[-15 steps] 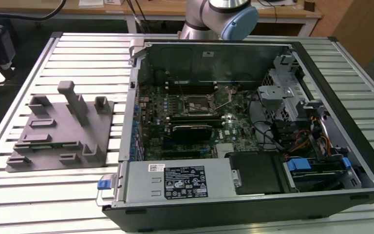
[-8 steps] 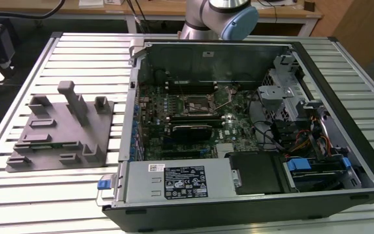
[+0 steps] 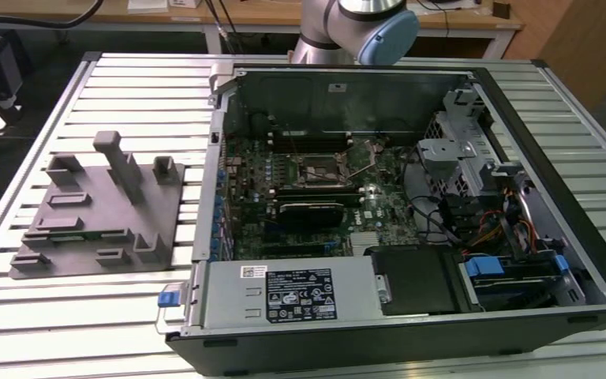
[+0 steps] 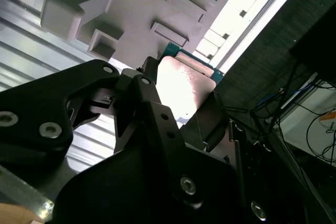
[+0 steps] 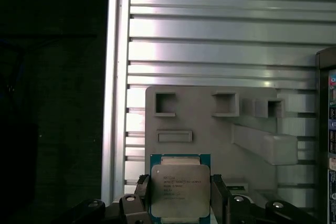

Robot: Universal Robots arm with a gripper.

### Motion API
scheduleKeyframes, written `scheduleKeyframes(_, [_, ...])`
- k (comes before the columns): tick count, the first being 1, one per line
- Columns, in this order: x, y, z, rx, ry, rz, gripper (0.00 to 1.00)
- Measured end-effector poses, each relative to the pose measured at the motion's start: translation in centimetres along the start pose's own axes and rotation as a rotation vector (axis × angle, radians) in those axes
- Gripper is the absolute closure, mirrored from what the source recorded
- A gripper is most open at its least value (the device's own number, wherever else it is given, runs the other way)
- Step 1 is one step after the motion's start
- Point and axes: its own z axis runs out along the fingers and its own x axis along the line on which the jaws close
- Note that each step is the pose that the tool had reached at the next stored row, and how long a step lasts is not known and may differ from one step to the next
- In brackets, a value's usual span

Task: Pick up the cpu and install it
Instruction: 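Pick up the cpu and move it towards the insertion slot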

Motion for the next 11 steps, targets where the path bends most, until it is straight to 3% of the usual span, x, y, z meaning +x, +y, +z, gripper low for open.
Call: scheduleKeyframes(11, [-0.01,0.04,-0.67,0.0001,0.0001,0.0,0.46])
